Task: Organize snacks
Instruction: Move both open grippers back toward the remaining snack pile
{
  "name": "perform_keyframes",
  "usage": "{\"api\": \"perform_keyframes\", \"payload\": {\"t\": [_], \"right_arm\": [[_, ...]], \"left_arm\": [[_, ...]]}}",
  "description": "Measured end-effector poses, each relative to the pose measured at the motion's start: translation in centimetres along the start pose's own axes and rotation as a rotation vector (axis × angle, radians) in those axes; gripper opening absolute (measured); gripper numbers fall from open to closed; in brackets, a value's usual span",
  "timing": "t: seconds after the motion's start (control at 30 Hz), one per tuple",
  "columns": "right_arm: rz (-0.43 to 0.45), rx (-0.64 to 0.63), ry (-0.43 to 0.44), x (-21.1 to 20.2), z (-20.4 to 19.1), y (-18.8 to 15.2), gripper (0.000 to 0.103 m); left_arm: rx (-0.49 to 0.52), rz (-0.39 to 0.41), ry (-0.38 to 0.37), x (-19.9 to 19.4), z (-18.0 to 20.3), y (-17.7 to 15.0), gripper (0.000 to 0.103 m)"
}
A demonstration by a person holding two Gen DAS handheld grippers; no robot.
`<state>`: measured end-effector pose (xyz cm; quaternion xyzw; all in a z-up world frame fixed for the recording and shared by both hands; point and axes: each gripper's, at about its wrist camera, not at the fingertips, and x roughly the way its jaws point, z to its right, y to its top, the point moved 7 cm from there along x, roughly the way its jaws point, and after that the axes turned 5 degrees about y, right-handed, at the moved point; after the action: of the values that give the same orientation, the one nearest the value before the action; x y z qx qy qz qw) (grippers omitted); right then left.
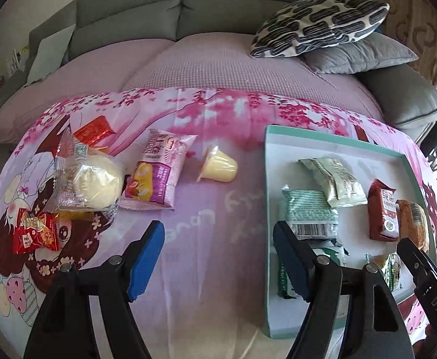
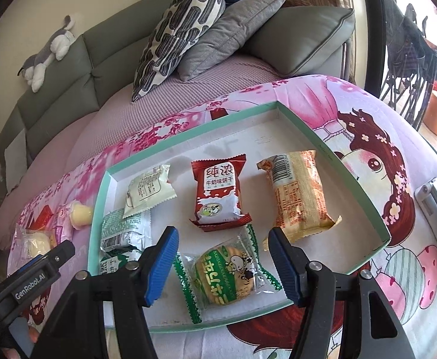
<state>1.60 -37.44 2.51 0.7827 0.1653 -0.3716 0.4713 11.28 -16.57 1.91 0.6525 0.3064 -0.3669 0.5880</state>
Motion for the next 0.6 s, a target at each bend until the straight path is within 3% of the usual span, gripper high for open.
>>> {"api": "perform_keyframes", "payload": {"t": [0.53,0.6], "right_arm": [[-0.014,-0.04,-0.001,0.5,-1.3,-0.3,0.066],[-0.014,-0.038,-0.004,0.6,-1.2,-0.3,0.076]], "left_arm": [[-0.046,-0.008,0.01,0.2,-1.3,0.0,0.076],[-0.051,-0.01,0.006,0.3,-1.4,0.0,0.077]]}}
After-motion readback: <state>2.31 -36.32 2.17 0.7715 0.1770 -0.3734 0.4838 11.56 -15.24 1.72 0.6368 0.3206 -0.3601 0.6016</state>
